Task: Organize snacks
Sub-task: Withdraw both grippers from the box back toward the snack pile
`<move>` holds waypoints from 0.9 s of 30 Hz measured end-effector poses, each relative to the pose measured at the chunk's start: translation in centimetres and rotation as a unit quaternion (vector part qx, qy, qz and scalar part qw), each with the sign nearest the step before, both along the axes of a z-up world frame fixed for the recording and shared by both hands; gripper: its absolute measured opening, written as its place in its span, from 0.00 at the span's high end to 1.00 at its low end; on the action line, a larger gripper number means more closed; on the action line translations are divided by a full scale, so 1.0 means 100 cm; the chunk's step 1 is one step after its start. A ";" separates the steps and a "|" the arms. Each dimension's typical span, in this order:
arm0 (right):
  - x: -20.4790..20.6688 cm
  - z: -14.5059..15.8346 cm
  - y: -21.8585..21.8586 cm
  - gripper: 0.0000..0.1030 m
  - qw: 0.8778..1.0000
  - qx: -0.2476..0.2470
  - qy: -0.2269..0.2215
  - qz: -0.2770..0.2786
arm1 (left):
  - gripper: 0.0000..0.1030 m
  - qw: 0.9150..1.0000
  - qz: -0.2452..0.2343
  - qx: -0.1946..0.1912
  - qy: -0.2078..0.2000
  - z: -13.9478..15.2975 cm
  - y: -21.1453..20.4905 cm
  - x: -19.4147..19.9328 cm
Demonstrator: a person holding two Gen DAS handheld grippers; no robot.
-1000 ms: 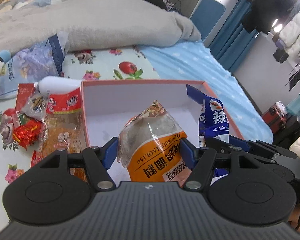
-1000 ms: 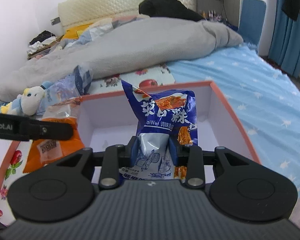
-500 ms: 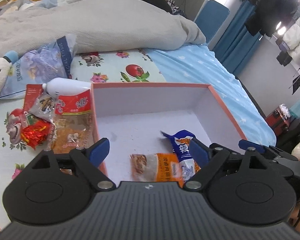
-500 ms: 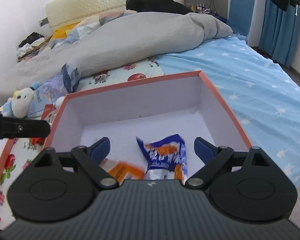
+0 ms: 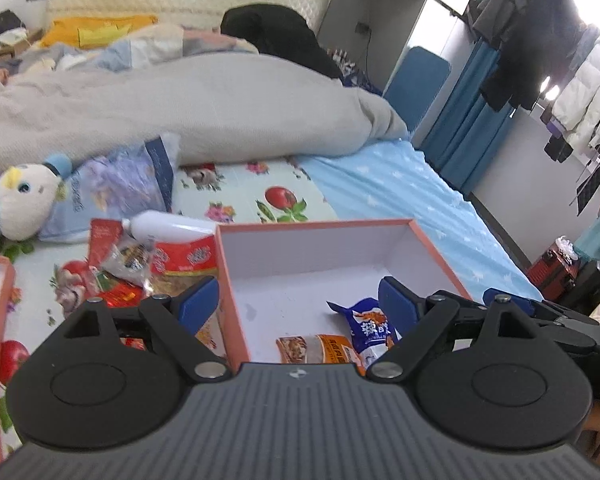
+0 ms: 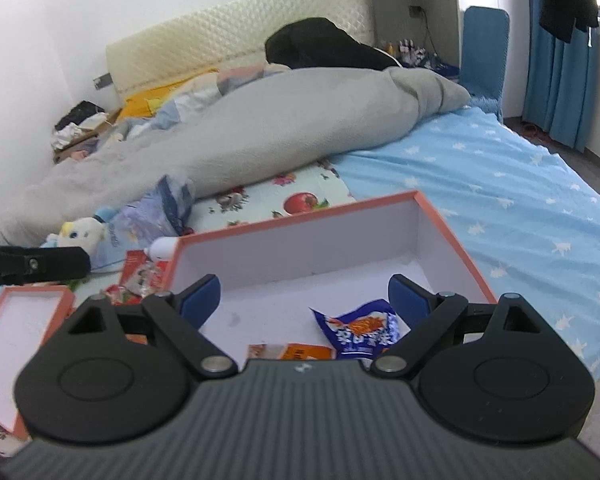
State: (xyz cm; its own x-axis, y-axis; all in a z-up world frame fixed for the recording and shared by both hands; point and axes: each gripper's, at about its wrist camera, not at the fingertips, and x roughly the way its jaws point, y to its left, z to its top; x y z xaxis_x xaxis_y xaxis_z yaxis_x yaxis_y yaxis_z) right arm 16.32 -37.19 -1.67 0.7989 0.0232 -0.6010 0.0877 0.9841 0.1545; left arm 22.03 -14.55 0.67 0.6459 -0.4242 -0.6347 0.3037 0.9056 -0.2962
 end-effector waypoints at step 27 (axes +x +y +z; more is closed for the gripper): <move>-0.015 0.015 0.080 0.10 0.998 -0.006 -0.020 0.051 | 0.13 0.998 0.059 0.000 -0.024 0.007 0.089 -0.045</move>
